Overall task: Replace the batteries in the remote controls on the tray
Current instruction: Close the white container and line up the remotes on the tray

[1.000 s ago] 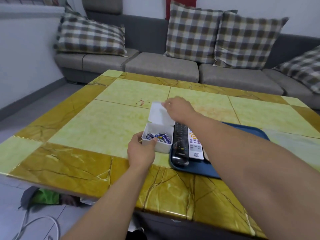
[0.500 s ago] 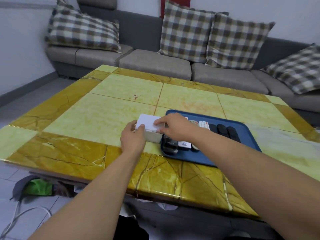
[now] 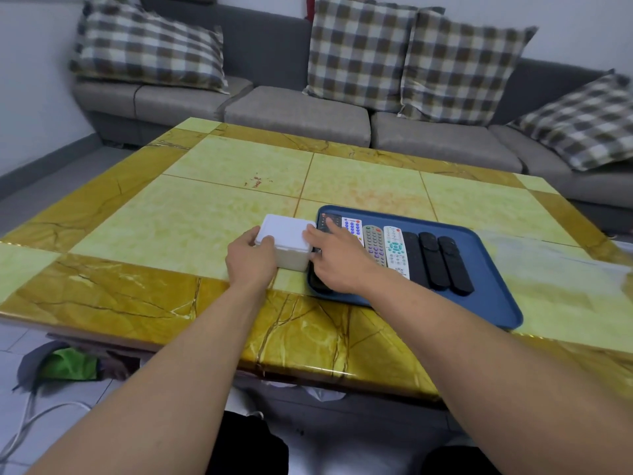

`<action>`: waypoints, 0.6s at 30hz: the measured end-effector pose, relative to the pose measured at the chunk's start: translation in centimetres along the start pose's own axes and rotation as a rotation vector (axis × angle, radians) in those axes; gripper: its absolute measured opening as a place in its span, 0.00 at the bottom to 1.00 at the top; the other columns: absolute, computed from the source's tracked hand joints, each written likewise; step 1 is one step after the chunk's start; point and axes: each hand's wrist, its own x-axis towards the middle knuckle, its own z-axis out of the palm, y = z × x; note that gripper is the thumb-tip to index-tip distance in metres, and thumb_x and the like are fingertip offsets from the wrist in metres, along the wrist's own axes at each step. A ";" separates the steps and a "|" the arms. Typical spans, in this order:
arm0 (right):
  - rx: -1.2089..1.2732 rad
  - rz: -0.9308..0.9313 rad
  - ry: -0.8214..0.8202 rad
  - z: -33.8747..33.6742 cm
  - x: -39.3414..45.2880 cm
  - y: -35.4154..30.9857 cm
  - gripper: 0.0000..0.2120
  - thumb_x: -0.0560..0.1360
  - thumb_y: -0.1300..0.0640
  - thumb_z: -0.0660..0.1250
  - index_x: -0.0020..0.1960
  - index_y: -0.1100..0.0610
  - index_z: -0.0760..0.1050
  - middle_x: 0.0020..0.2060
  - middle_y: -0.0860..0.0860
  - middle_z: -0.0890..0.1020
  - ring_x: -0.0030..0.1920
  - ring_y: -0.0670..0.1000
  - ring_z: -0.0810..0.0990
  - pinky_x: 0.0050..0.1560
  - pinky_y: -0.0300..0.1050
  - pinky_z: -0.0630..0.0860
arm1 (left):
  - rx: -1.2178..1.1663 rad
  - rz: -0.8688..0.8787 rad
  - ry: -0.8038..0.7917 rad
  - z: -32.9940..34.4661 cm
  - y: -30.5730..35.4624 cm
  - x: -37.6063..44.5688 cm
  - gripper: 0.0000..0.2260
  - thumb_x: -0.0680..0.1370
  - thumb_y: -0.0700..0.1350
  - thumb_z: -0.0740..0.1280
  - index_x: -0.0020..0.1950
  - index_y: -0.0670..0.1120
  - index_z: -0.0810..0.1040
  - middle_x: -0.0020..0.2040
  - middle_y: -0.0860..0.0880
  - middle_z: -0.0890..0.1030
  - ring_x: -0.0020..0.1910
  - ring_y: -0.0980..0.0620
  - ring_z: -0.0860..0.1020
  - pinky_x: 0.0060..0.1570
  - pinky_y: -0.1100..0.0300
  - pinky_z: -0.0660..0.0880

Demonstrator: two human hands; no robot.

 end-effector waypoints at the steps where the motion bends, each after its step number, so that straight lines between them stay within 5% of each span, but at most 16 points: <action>1: 0.003 0.012 -0.014 0.2 -0.2 -0.2 0.26 0.82 0.57 0.52 0.79 0.56 0.55 0.80 0.49 0.56 0.80 0.59 0.47 0.78 0.55 0.48 | 0.007 0.003 0.001 0.0 0.0 0.0 0.19 0.78 0.45 0.66 0.70 0.46 0.78 0.65 0.47 0.81 0.60 0.46 0.79 0.58 0.56 0.75; 7: 0.013 0.026 -0.052 -0.3 -0.2 -0.6 0.27 0.81 0.59 0.50 0.80 0.55 0.54 0.80 0.48 0.54 0.80 0.60 0.47 0.78 0.57 0.47 | 0.065 0.042 0.011 0.1 -0.3 -0.2 0.20 0.80 0.46 0.65 0.72 0.46 0.76 0.68 0.46 0.79 0.64 0.45 0.77 0.62 0.54 0.74; 12: 0.187 -0.014 0.040 -1.6 -1.1 2.1 0.24 0.84 0.63 0.52 0.79 0.57 0.59 0.80 0.51 0.56 0.79 0.56 0.51 0.75 0.41 0.43 | 0.137 0.165 0.148 0.5 0.2 -1.2 0.22 0.83 0.51 0.63 0.77 0.48 0.69 0.74 0.47 0.71 0.74 0.45 0.66 0.72 0.47 0.65; 15: 0.272 0.169 0.297 -3.2 -2.9 7.6 0.25 0.81 0.65 0.57 0.77 0.55 0.65 0.77 0.52 0.63 0.77 0.55 0.56 0.77 0.48 0.53 | 0.074 0.350 0.166 2.0 1.4 -2.5 0.20 0.83 0.47 0.64 0.75 0.50 0.70 0.72 0.49 0.72 0.74 0.49 0.65 0.72 0.47 0.65; 18: 0.197 0.409 0.372 -4.8 -6.1 15.2 0.28 0.77 0.65 0.60 0.76 0.55 0.66 0.76 0.54 0.66 0.75 0.57 0.60 0.75 0.50 0.60 | 0.076 0.508 0.068 5.3 2.9 -5.4 0.18 0.82 0.45 0.65 0.72 0.51 0.72 0.66 0.55 0.72 0.69 0.54 0.67 0.69 0.58 0.64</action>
